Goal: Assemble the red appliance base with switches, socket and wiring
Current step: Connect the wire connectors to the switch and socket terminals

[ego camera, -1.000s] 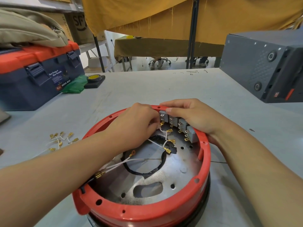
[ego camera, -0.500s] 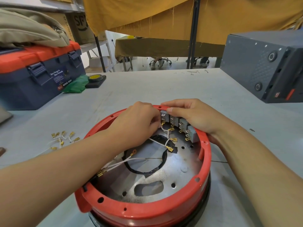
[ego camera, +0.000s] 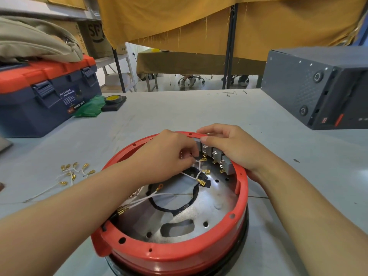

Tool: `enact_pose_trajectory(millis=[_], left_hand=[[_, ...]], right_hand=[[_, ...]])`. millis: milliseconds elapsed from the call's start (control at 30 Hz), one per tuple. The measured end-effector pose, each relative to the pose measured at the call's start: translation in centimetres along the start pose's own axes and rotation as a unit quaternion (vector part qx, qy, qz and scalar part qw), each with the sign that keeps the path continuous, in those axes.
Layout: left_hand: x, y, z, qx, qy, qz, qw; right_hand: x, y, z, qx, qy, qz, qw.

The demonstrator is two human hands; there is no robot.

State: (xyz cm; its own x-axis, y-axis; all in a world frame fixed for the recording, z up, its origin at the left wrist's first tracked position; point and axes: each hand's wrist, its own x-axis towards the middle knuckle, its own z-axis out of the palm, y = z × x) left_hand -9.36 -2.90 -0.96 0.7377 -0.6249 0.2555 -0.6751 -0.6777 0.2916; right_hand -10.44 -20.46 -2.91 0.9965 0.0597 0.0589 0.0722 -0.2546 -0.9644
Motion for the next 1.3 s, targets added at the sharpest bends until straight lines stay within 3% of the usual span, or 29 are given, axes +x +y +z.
enact_pose_trajectory(millis=[267, 867, 1300], left_hand=[[0.28, 0.05, 0.65, 0.016, -0.032, 0.012, 0.999], [0.09, 0.1, 0.38, 0.042, -0.01, 0.05, 0.998], [0.09, 0.77, 0.45, 0.079, -0.003, 0.031, 0.996]], right_hand=[[0.07, 0.31, -0.03, -0.001, 0.005, 0.006, 1.0], [-0.1, 0.02, -0.19, -0.01, -0.007, 0.007, 1.0], [-0.08, 0.02, -0.21, -0.022, -0.001, 0.011, 1.0]])
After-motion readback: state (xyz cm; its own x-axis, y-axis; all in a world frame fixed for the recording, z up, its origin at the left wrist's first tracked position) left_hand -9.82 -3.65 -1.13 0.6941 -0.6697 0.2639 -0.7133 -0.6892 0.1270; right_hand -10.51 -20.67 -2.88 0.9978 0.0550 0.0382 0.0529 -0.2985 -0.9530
